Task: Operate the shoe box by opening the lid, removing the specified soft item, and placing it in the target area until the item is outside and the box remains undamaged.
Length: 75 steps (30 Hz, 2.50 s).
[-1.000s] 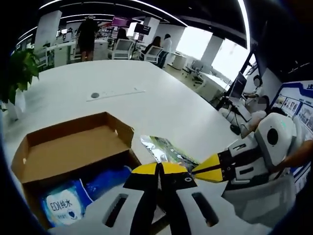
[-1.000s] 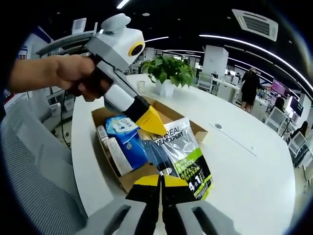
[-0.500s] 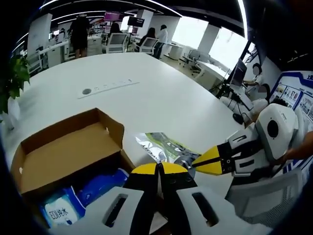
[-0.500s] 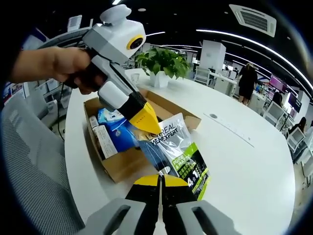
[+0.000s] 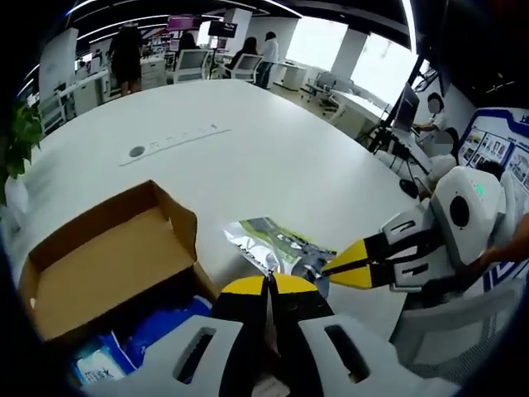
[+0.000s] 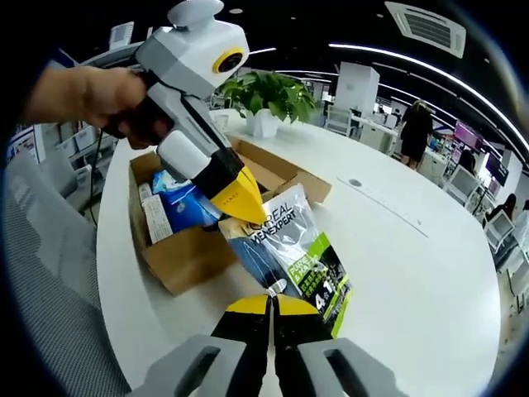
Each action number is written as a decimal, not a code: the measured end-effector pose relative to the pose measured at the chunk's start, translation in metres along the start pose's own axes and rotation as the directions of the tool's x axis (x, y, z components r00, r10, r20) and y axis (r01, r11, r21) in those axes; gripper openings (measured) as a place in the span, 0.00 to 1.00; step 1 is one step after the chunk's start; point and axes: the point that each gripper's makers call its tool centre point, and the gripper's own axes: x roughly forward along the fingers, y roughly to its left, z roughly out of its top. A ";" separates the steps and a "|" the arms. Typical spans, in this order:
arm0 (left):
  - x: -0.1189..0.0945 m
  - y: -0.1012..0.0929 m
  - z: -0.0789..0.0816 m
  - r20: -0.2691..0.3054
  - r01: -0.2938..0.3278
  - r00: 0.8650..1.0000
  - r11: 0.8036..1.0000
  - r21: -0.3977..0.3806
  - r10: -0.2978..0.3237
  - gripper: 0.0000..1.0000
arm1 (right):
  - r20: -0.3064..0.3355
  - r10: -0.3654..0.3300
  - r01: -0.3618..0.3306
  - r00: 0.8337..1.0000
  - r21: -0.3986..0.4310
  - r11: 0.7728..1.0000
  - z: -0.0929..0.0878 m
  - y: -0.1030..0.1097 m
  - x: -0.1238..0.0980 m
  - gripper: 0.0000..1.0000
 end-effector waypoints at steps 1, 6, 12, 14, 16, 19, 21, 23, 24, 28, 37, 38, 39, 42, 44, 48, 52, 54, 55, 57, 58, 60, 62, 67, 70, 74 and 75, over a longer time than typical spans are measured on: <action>0.001 0.001 -0.001 -0.003 -0.001 1.000 1.000 0.000 0.001 0.00 | -0.002 -0.001 0.001 1.000 0.004 1.000 -0.002 -0.001 0.002 0.00; 0.006 0.004 -0.003 -0.016 -0.006 1.000 1.000 0.000 0.006 0.00 | 0.003 -0.001 0.001 1.000 0.029 1.000 -0.006 -0.003 0.007 0.00; 0.008 0.007 -0.004 -0.022 -0.016 1.000 1.000 0.003 0.016 0.01 | 0.017 0.005 -0.006 1.000 0.086 0.996 -0.008 -0.002 0.012 0.00; 0.008 0.008 -0.003 -0.019 -0.019 1.000 1.000 0.006 0.019 0.01 | 0.026 0.006 -0.009 1.000 0.103 0.995 -0.008 -0.001 0.013 0.00; 0.007 0.007 -0.003 -0.017 -0.022 1.000 1.000 0.008 0.022 0.02 | 0.031 0.005 -0.009 1.000 0.124 0.992 -0.008 -0.001 0.013 0.00; 0.005 0.008 -0.003 -0.015 -0.029 0.999 0.999 0.026 0.029 0.04 | 0.035 0.001 -0.006 0.999 0.131 0.991 -0.007 -0.001 0.015 0.00; 0.003 0.009 -0.002 -0.012 -0.033 0.999 0.999 0.035 0.034 0.06 | 0.038 -0.003 -0.002 0.999 0.137 0.991 -0.006 -0.002 0.016 0.00; 0.000 0.010 -0.001 -0.009 -0.033 0.999 0.999 0.034 0.034 0.10 | 0.039 -0.007 0.001 0.999 0.153 0.988 -0.006 -0.004 0.018 0.00; -0.001 0.010 -0.001 -0.004 -0.035 0.999 0.999 0.031 0.035 0.11 | 0.040 -0.008 0.002 0.999 0.159 0.987 -0.007 -0.005 0.019 0.00; -0.010 0.010 0.004 0.017 -0.035 0.999 0.999 0.020 0.035 0.11 | 0.020 0.003 -0.006 1.000 0.159 0.987 -0.012 -0.005 0.022 0.00; -0.029 0.008 0.011 0.065 -0.024 0.998 1.000 0.008 0.023 0.13 | -0.011 0.012 -0.010 1.000 0.136 0.991 -0.026 -0.004 0.026 0.00; -0.030 0.008 0.011 0.068 -0.022 0.997 1.000 0.005 0.022 0.13 | -0.016 0.012 -0.009 1.000 0.134 0.991 -0.027 -0.004 0.026 0.00; -0.031 0.008 0.010 0.069 -0.020 0.997 1.000 0.002 0.020 0.13 | -0.021 0.012 -0.009 1.000 0.133 0.991 -0.029 -0.003 0.027 0.00; -0.035 0.007 0.009 0.076 -0.014 0.997 1.000 -0.003 0.014 0.14 | -0.048 0.011 -0.005 0.999 0.124 0.992 -0.039 -0.003 0.028 0.00; -0.037 0.006 0.009 0.080 -0.014 0.997 1.000 -0.002 0.014 0.14 | -0.061 0.012 -0.005 0.998 0.122 0.992 -0.044 -0.002 0.029 0.00; -0.043 0.007 0.008 0.090 -0.010 0.996 1.000 -0.006 0.011 0.14 | -0.086 0.007 0.002 0.996 0.097 0.995 -0.051 0.000 0.029 0.00; -0.051 0.010 0.010 0.106 -0.014 0.994 1.000 -0.007 0.014 0.14 | -0.090 -0.006 0.014 0.996 0.088 0.996 -0.053 -0.002 0.026 0.03; -0.055 0.011 0.012 0.116 -0.012 0.993 1.000 -0.012 0.014 0.14 | -0.075 -0.017 0.024 0.997 0.094 0.995 -0.050 -0.004 0.022 0.08; -0.058 0.011 0.013 0.121 -0.012 0.993 1.000 -0.012 0.013 0.15 | -0.070 -0.025 0.032 0.997 0.092 0.995 -0.050 -0.005 0.021 0.10; -0.063 0.012 0.014 0.133 -0.015 0.991 1.000 -0.010 0.017 0.15 | -0.060 -0.041 0.047 0.997 0.091 0.995 -0.048 -0.009 0.016 0.17; -0.065 0.013 0.014 0.136 -0.017 0.990 1.000 -0.010 0.018 0.16 | -0.058 -0.051 0.056 0.997 0.094 0.994 -0.048 -0.012 0.015 0.21; -0.069 0.016 0.013 0.143 -0.020 0.989 1.000 -0.012 0.022 0.16 | -0.059 -0.071 0.077 0.996 0.107 0.991 -0.050 -0.018 0.012 0.29; -0.074 0.018 0.011 0.147 -0.025 0.989 1.000 -0.014 0.027 0.17 | -0.057 -0.089 0.094 0.994 0.107 0.990 -0.051 -0.024 0.009 0.32; -0.084 0.028 0.005 0.154 -0.042 0.987 0.999 -0.021 0.045 0.19 | -0.078 -0.120 0.129 0.990 0.130 0.983 -0.060 -0.038 0.005 0.40; -0.092 0.033 0.000 0.160 -0.057 0.985 0.998 -0.029 0.061 0.21 | -0.087 -0.135 0.146 0.987 0.142 0.979 -0.064 -0.045 0.002 0.45; -0.101 0.040 -0.007 0.164 -0.074 0.983 0.996 -0.041 0.079 0.23 | -0.113 -0.138 0.156 0.984 0.173 0.973 -0.074 -0.051 0.002 0.53; -0.103 0.042 -0.008 0.166 -0.078 0.983 0.996 -0.045 0.084 0.24 | -0.113 -0.142 0.161 0.983 0.172 0.972 -0.076 -0.053 0.001 0.54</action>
